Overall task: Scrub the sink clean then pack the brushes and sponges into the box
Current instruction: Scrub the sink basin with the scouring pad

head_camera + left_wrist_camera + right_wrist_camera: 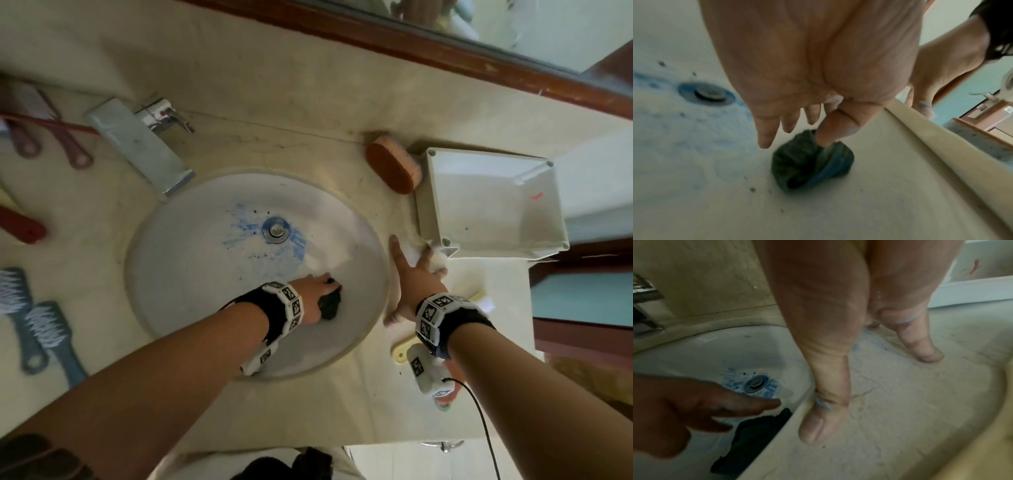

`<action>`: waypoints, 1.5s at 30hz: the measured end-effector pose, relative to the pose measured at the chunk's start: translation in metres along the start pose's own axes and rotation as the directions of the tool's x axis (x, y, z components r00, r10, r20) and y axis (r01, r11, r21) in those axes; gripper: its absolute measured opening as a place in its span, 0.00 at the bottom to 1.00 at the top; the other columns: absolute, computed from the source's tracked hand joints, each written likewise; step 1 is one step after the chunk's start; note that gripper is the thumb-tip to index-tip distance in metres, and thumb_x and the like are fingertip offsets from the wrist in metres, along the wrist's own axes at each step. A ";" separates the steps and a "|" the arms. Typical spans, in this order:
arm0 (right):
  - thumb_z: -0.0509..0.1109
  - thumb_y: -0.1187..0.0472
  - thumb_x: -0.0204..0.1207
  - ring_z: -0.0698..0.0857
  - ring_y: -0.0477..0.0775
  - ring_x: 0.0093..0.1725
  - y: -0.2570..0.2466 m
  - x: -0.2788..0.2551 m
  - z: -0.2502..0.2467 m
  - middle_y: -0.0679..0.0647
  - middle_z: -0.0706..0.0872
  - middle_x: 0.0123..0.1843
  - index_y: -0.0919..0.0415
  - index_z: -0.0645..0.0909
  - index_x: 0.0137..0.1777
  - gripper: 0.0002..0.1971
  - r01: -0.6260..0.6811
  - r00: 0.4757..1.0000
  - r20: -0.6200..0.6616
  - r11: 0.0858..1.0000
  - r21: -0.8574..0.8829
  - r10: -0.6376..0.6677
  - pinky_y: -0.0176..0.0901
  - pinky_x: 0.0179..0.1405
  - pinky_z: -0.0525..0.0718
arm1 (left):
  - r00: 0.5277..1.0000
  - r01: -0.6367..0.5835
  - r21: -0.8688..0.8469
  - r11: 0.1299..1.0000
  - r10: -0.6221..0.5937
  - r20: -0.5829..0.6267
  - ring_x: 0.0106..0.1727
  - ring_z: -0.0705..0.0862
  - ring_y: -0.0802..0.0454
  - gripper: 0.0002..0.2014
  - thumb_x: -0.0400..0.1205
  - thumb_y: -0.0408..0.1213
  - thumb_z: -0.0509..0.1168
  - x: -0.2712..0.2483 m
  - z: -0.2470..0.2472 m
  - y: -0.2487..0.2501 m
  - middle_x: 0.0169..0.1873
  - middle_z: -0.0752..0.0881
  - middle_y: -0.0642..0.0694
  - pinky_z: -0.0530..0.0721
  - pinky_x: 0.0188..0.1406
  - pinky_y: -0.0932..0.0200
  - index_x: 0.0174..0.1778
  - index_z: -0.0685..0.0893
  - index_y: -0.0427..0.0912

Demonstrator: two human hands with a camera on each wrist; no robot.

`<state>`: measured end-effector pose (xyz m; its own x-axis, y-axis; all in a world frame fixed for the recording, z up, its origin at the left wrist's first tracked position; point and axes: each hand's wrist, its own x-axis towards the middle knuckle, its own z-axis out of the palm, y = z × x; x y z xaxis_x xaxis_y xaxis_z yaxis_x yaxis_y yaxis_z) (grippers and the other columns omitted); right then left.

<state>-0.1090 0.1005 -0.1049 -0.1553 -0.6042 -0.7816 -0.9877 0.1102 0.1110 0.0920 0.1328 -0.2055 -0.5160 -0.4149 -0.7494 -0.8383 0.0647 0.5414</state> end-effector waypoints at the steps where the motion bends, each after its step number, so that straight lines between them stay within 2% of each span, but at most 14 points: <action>1: 0.89 0.58 0.54 0.37 0.83 0.80 -0.002 -0.003 -0.001 0.63 0.17 0.78 0.27 0.20 0.74 0.78 0.004 1.000 0.007 1.000 -0.013 -0.004 0.78 0.71 0.68 | 0.999 0.027 -0.034 0.999 -0.028 -0.043 0.85 0.50 0.42 0.38 0.83 0.33 0.61 -0.013 -0.005 -0.005 0.86 0.48 0.48 0.52 0.84 0.50 0.86 0.50 0.52; 4: 0.87 0.52 0.58 0.44 0.79 0.82 -0.009 -0.010 -0.005 0.66 0.31 0.84 0.42 0.30 0.83 0.71 0.030 0.999 -0.036 0.994 -0.110 -0.034 0.74 0.76 0.64 | 0.958 0.171 -0.140 0.975 -0.197 -0.206 0.83 0.59 0.47 0.34 0.81 0.36 0.64 -0.065 -0.014 -0.027 0.84 0.58 0.49 0.57 0.83 0.52 0.84 0.60 0.53; 6: 0.81 0.48 0.67 0.49 0.74 0.83 -0.019 -0.019 -0.006 0.63 0.48 0.86 0.56 0.56 0.84 0.50 0.131 0.969 -0.171 0.958 -0.256 -0.178 0.69 0.79 0.63 | 0.888 0.291 -0.175 0.940 -0.334 -0.315 0.81 0.62 0.47 0.34 0.79 0.36 0.65 -0.104 -0.015 -0.047 0.82 0.62 0.49 0.62 0.80 0.52 0.83 0.63 0.53; 8: 0.72 0.49 0.75 0.60 0.69 0.81 -0.035 -0.027 -0.002 0.61 0.62 0.82 0.59 0.74 0.73 0.29 0.276 0.907 -0.230 0.911 -0.305 -0.352 0.62 0.77 0.69 | 0.789 0.420 -0.192 0.887 -0.461 -0.406 0.81 0.59 0.44 0.36 0.78 0.40 0.66 -0.137 -0.011 -0.071 0.83 0.59 0.47 0.62 0.80 0.50 0.84 0.61 0.52; 12: 0.67 0.53 0.79 0.80 0.62 0.64 -0.076 -0.020 0.027 0.59 0.79 0.66 0.58 0.80 0.67 0.18 0.469 0.879 0.050 0.844 -0.261 -0.473 0.53 0.62 0.82 | 0.621 0.584 -0.322 0.746 -0.665 -0.414 0.84 0.44 0.38 0.49 0.77 0.53 0.70 -0.180 0.008 -0.105 0.85 0.44 0.42 0.50 0.83 0.46 0.86 0.44 0.51; 14: 0.67 0.54 0.80 0.81 0.63 0.64 -0.090 -0.009 0.043 0.58 0.80 0.67 0.54 0.79 0.70 0.19 0.538 0.842 0.213 0.807 -0.246 -0.496 0.52 0.65 0.80 | 0.569 0.621 -0.359 0.697 -0.715 -0.405 0.84 0.40 0.38 0.56 0.75 0.59 0.71 -0.194 0.014 -0.108 0.84 0.38 0.40 0.45 0.84 0.46 0.85 0.37 0.48; 16: 0.64 0.52 0.82 0.78 0.65 0.66 -0.100 0.003 0.058 0.58 0.78 0.68 0.52 0.77 0.71 0.19 0.555 0.831 0.241 0.772 -0.309 -0.501 0.55 0.69 0.77 | 0.540 0.643 -0.364 0.673 -0.736 -0.408 0.85 0.39 0.40 0.60 0.73 0.61 0.71 -0.205 0.019 -0.111 0.84 0.35 0.38 0.43 0.83 0.49 0.85 0.34 0.44; 20: 0.63 0.54 0.84 0.78 0.62 0.70 -0.112 0.015 0.067 0.58 0.79 0.73 0.58 0.77 0.73 0.19 0.543 0.838 0.299 0.758 -0.361 -0.457 0.52 0.74 0.73 | 0.598 0.695 -0.227 0.683 -0.723 -0.345 0.85 0.39 0.39 0.71 0.63 0.69 0.75 -0.214 0.030 -0.131 0.83 0.33 0.40 0.48 0.84 0.44 0.84 0.33 0.39; 24: 0.65 0.54 0.84 0.76 0.63 0.73 -0.113 0.019 0.061 0.59 0.75 0.76 0.58 0.74 0.76 0.22 0.541 0.837 0.317 0.765 -0.349 -0.446 0.52 0.75 0.72 | 0.645 0.697 -0.108 0.709 -0.686 -0.338 0.85 0.38 0.38 0.74 0.58 0.62 0.81 -0.222 0.015 -0.142 0.83 0.31 0.42 0.53 0.81 0.38 0.84 0.32 0.42; 29: 0.59 0.50 0.86 0.76 0.63 0.73 -0.129 0.007 0.069 0.59 0.75 0.77 0.60 0.72 0.77 0.23 0.538 0.839 0.342 0.740 -0.405 -0.423 0.54 0.76 0.70 | 0.671 0.661 -0.153 0.735 -0.670 -0.318 0.83 0.33 0.35 0.79 0.54 0.57 0.85 -0.223 0.002 -0.151 0.81 0.26 0.42 0.52 0.80 0.34 0.83 0.28 0.45; 33: 0.56 0.57 0.87 0.68 0.66 0.78 -0.152 -0.007 0.075 0.65 0.67 0.81 0.68 0.63 0.81 0.25 0.614 0.788 0.378 0.668 -0.419 -0.487 0.52 0.79 0.63 | 0.686 0.638 -0.183 0.748 -0.660 -0.306 0.83 0.32 0.36 0.80 0.52 0.56 0.86 -0.223 0.000 -0.154 0.81 0.25 0.44 0.51 0.80 0.34 0.83 0.28 0.46; 35: 0.55 0.57 0.88 0.62 0.66 0.81 -0.165 -0.015 0.080 0.65 0.59 0.84 0.65 0.55 0.85 0.28 0.676 0.737 0.402 0.602 -0.425 -0.544 0.49 0.80 0.55 | 0.690 0.636 -0.183 0.750 -0.659 -0.300 0.83 0.31 0.36 0.80 0.52 0.56 0.86 -0.224 0.000 -0.157 0.81 0.25 0.44 0.51 0.80 0.33 0.83 0.28 0.47; 39: 0.55 0.58 0.88 0.61 0.65 0.82 -0.188 -0.005 0.089 0.64 0.57 0.85 0.62 0.55 0.85 0.28 0.728 0.685 0.470 0.545 -0.416 -0.557 0.50 0.80 0.56 | 0.687 0.645 -0.178 0.744 -0.665 -0.293 0.83 0.31 0.36 0.80 0.53 0.56 0.86 -0.222 -0.002 -0.158 0.80 0.24 0.44 0.52 0.81 0.33 0.82 0.27 0.47; 45: 0.56 0.61 0.87 0.57 0.64 0.84 -0.154 0.035 0.066 0.57 0.45 0.88 0.54 0.48 0.87 0.31 0.653 0.756 0.465 0.576 -0.492 -0.461 0.53 0.81 0.59 | 0.681 0.643 -0.185 0.743 -0.665 -0.307 0.83 0.31 0.37 0.80 0.53 0.57 0.86 -0.221 -0.007 -0.163 0.81 0.25 0.45 0.53 0.82 0.33 0.82 0.27 0.50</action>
<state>0.0393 0.1138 -0.1899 0.3462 -0.1412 -0.9275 -0.6801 -0.7188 -0.1445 0.3443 0.2075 -0.1251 0.2601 -0.6041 -0.7532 -0.9224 -0.3862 -0.0087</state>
